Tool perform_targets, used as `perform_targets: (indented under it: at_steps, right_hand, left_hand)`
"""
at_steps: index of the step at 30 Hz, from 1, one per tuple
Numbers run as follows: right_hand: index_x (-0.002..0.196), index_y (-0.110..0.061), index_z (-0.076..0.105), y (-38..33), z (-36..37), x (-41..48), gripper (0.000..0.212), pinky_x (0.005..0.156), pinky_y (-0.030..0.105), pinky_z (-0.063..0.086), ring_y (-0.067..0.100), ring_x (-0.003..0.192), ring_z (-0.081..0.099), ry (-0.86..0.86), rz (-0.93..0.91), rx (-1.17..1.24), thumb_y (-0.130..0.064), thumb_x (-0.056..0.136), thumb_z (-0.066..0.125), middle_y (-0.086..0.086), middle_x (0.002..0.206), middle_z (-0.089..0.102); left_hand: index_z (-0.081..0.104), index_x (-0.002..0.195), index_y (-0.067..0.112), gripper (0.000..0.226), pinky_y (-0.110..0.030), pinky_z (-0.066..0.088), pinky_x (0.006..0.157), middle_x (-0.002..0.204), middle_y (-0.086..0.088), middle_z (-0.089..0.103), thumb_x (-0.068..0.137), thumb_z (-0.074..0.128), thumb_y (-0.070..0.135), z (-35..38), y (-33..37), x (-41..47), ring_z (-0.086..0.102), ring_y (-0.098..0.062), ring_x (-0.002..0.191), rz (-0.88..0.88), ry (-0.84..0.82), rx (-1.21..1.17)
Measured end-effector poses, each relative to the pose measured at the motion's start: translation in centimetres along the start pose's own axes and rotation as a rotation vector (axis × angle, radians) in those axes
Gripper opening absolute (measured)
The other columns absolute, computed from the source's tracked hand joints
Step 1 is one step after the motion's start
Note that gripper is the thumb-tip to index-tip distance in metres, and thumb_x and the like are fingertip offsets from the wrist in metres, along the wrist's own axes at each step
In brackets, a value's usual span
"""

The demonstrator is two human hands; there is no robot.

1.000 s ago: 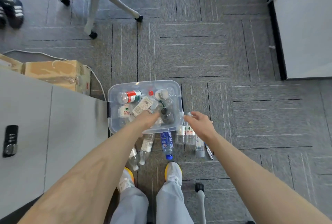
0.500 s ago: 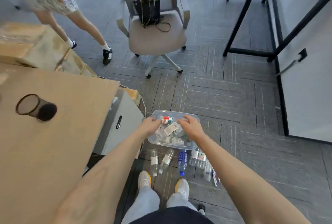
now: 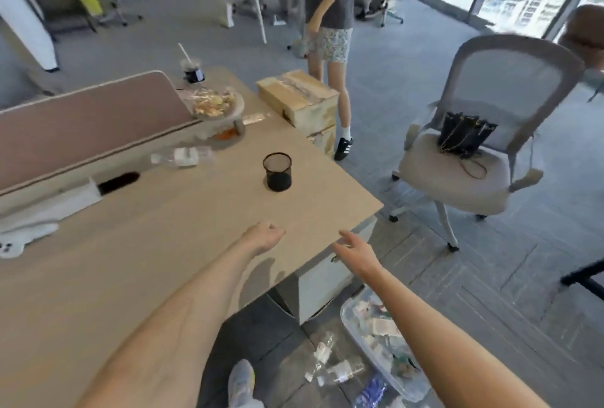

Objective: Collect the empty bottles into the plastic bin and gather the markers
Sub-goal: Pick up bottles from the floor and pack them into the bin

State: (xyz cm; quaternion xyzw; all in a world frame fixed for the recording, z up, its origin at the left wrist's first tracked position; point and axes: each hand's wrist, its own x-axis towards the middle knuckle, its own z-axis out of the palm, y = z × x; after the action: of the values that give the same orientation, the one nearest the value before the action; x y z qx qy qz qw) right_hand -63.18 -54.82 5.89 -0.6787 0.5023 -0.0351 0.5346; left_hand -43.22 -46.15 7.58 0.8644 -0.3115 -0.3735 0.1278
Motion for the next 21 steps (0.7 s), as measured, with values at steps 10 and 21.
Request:
perform_targets:
  at_steps: [10, 21]
  right_hand:
    - [0.146, -0.013, 0.037, -13.3, 14.3, 10.1, 0.06, 0.102, 0.034, 0.038, 0.025, 0.134, 0.042, -0.2, -0.045, -0.097, -0.024, 0.092, 0.061, 0.011, 0.149, 0.039]
    - [0.148, -0.018, 0.037, -22.5, 22.3, 23.9, 0.066, 0.097, 0.028, 0.039, 0.022, 0.137, 0.041, -0.151, -0.021, -0.194, -0.019, 0.088, 0.063, 0.006, 0.151, 0.04]
  left_hand:
    - [0.065, 0.107, 0.014, 0.035, -0.028, 0.045, 0.083, 0.112, -0.009, 0.067, 0.096, 0.046, 0.042, -11.5, -17.0, 6.9, 0.062, -0.026, 0.105, -0.157, 0.072, 0.026]
    - [0.042, 0.137, 0.01, 0.054, -0.04, 0.038, 0.104, 0.145, -0.01, 0.04, 0.088, 0.051, 0.032, -23.7, -20.8, 24.0, 0.038, -0.029, 0.134, -0.027, 0.178, 0.203]
